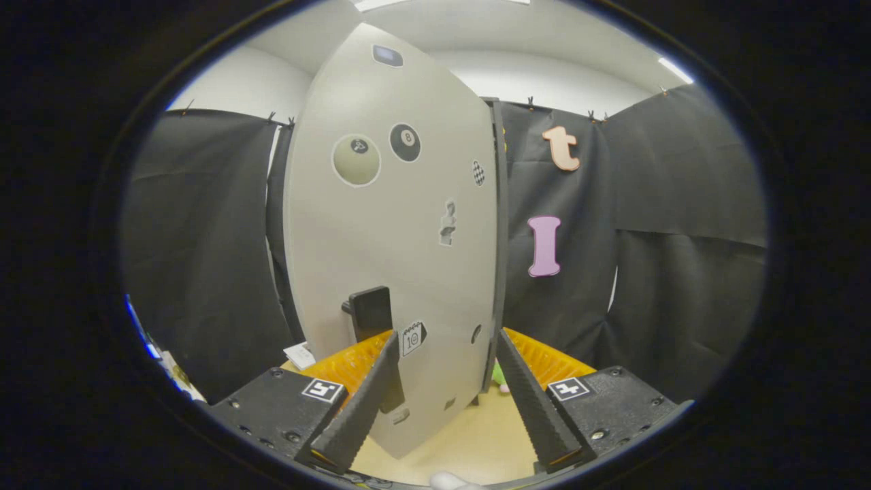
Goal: Open the shoe cabinet door, grab the shoes and put them into the shoe cabinet, then close the shoe cabinet door.
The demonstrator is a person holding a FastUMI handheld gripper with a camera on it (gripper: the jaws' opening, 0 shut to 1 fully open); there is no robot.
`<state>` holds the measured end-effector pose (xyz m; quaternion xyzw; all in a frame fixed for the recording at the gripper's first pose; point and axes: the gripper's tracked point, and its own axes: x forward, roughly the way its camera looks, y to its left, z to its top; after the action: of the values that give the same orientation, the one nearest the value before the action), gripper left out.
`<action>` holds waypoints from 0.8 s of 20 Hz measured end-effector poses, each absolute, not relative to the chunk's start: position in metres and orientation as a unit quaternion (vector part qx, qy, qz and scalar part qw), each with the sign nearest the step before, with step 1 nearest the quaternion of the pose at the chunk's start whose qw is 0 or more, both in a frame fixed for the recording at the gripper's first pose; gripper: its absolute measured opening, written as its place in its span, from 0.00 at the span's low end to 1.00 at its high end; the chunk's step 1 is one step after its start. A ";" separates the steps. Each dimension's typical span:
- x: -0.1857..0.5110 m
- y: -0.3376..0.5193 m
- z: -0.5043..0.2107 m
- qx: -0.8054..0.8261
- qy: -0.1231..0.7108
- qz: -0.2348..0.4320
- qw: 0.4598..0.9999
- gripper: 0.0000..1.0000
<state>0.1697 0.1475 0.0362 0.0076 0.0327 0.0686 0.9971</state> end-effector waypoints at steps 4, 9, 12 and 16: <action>0.182 0.185 0.040 0.000 0.027 0.084 0.996 0.95; 0.209 0.230 0.052 0.007 0.009 0.093 0.996 0.96; 0.233 0.247 0.056 0.012 0.014 0.084 0.996 0.96; 0.233 0.244 0.065 0.009 0.006 0.075 0.997 0.97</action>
<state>0.2329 0.2443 0.0647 0.0085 0.0059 0.0750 0.9971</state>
